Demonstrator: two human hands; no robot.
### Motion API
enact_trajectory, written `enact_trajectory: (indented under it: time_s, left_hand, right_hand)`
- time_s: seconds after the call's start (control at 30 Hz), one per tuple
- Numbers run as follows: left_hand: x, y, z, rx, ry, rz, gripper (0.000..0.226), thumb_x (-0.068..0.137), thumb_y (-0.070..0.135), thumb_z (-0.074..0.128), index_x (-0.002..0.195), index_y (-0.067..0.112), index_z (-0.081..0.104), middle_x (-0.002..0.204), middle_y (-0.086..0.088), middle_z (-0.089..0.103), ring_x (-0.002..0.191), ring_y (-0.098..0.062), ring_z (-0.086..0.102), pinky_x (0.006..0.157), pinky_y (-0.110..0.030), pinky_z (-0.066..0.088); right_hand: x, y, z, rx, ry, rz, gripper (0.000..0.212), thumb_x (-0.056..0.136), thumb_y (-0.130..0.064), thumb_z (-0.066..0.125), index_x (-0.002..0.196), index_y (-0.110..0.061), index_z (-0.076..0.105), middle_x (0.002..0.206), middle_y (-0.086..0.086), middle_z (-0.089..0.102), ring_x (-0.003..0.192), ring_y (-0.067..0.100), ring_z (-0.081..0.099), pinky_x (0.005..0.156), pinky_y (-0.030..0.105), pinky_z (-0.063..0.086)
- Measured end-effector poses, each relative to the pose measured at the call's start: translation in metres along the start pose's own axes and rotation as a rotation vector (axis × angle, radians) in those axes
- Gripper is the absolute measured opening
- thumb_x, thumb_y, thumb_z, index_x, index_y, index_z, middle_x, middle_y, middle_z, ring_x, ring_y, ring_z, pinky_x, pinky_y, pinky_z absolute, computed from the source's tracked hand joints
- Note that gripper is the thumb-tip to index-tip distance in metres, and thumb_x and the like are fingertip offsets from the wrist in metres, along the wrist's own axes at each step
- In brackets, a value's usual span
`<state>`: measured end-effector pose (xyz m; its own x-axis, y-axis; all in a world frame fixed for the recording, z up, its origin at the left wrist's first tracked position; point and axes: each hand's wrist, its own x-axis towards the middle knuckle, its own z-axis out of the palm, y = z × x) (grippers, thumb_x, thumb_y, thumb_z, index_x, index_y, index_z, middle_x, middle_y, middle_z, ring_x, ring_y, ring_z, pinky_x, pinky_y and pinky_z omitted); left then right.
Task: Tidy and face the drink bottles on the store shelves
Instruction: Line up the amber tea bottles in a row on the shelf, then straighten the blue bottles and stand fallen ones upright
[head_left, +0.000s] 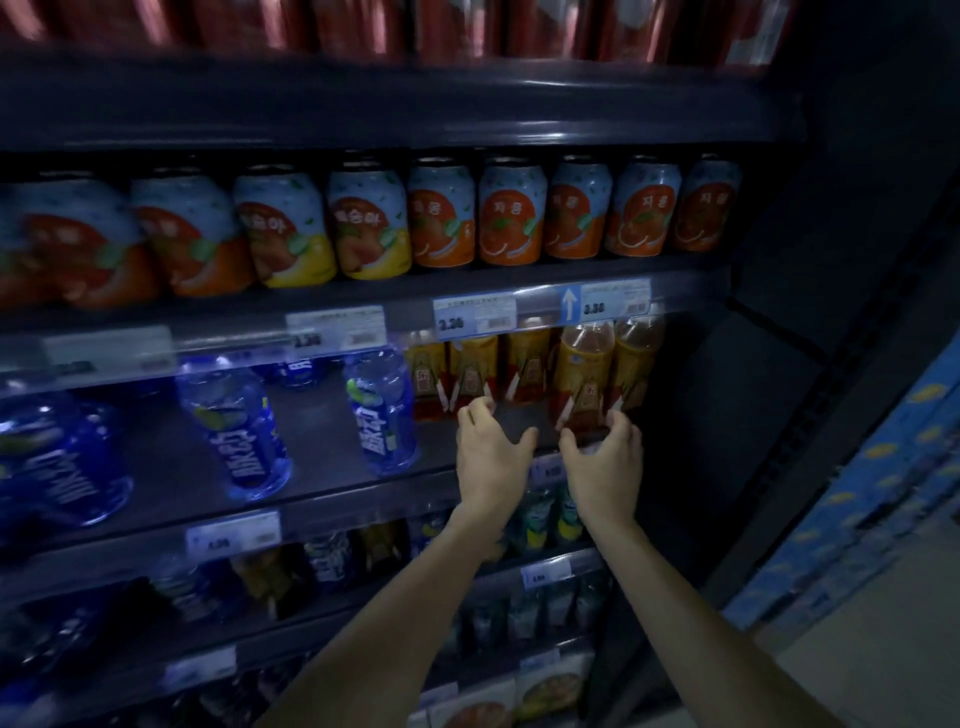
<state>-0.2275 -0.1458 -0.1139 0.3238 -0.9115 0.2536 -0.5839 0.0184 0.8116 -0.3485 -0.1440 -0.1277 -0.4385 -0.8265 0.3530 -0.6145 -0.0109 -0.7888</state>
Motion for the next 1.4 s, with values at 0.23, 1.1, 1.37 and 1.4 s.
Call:
enact_trajectory:
  time_s: [0.23, 1.1, 1.37, 1.4]
  left_hand:
    - [-0.027, -0.041, -0.088, -0.029, -0.032, 0.068, 0.056, 0.086, 0.03, 0.069, 0.132, 0.011, 0.042, 0.123, -0.003, 0.047, 0.114, -0.017, 0.047, 0.089, -0.024, 0.039]
    - [-0.054, -0.279, -0.44, 0.131, 0.389, -0.13, 0.048, 0.086, 0.029, 0.069, 0.125, 0.013, 0.046, 0.124, -0.004, 0.042, 0.102, -0.02, 0.052, 0.079, -0.031, 0.047]
    - [-0.034, -0.288, -0.44, 0.014, 0.318, -0.219, 0.057, 0.086, 0.028, 0.069, 0.133, 0.011, 0.041, 0.131, -0.006, 0.038, 0.104, -0.02, 0.051, 0.079, -0.023, 0.04]
    - [-0.032, -0.287, -0.438, 0.0, 0.322, -0.222, 0.056, 0.086, 0.028, 0.069, 0.132, 0.011, 0.042, 0.13, -0.006, 0.039, 0.104, -0.02, 0.051, 0.079, -0.022, 0.04]
  right_hand:
    - [-0.075, -0.053, 0.026, 0.019, -0.064, 0.004, 0.058, 0.087, -0.038, 0.065, 0.135, -0.012, 0.045, 0.131, 0.005, 0.051, 0.117, 0.022, 0.051, 0.092, 0.035, 0.045]
    - [-0.344, -0.287, 0.22, 0.247, -0.443, -0.35, 0.049, 0.089, -0.031, 0.064, 0.131, -0.011, 0.049, 0.121, 0.002, 0.054, 0.108, 0.016, 0.053, 0.093, 0.034, 0.047]
    - [-0.323, -0.262, 0.236, -0.038, -0.387, -0.454, 0.05, 0.09, -0.04, 0.061, 0.128, -0.008, 0.054, 0.121, 0.009, 0.057, 0.115, 0.027, 0.051, 0.102, 0.043, 0.037]
    - [-0.32, -0.257, 0.236, -0.065, -0.389, -0.459, 0.05, 0.09, -0.04, 0.06, 0.127, -0.007, 0.054, 0.121, 0.01, 0.058, 0.115, 0.027, 0.051, 0.103, 0.043, 0.037]
